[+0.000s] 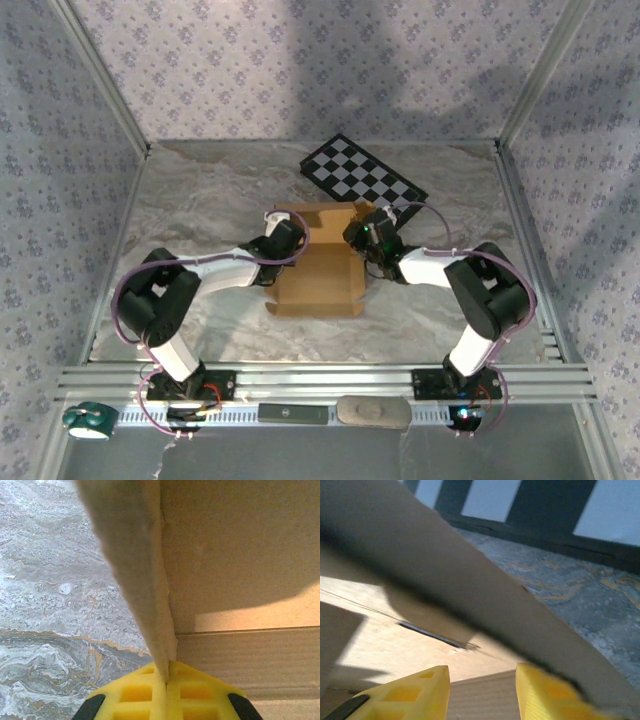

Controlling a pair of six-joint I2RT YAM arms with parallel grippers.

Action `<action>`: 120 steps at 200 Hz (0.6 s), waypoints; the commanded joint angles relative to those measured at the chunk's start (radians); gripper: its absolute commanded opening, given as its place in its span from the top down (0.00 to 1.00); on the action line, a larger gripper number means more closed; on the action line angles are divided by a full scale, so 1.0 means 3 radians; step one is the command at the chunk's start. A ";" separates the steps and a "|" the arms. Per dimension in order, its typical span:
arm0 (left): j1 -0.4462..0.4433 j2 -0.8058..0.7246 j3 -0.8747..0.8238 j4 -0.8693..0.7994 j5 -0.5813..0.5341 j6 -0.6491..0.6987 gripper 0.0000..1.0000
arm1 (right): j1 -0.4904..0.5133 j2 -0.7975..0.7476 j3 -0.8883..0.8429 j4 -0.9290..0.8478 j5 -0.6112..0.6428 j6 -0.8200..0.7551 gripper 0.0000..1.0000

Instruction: Fold the paper box

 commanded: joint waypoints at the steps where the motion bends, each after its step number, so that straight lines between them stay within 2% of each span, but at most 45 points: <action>1: 0.0010 0.0073 0.0018 0.0025 -0.0008 0.0029 1.00 | 0.0052 -0.0087 -0.0155 -0.0070 0.0187 0.0011 0.56; 25: 0.0011 0.0063 -0.0009 0.0045 -0.0042 0.0028 1.00 | 0.0142 -0.0433 -0.0278 -0.0249 0.0397 -0.0055 0.46; 41: 0.0011 0.0058 -0.0017 0.0056 -0.0045 0.0028 1.00 | 0.0202 -0.0521 -0.0261 -0.0391 0.0497 -0.0073 0.44; 120: -0.0001 0.0069 0.0023 0.0002 -0.0081 0.0053 1.00 | 0.0056 0.0001 -0.0207 -0.0109 0.0264 -0.0031 0.45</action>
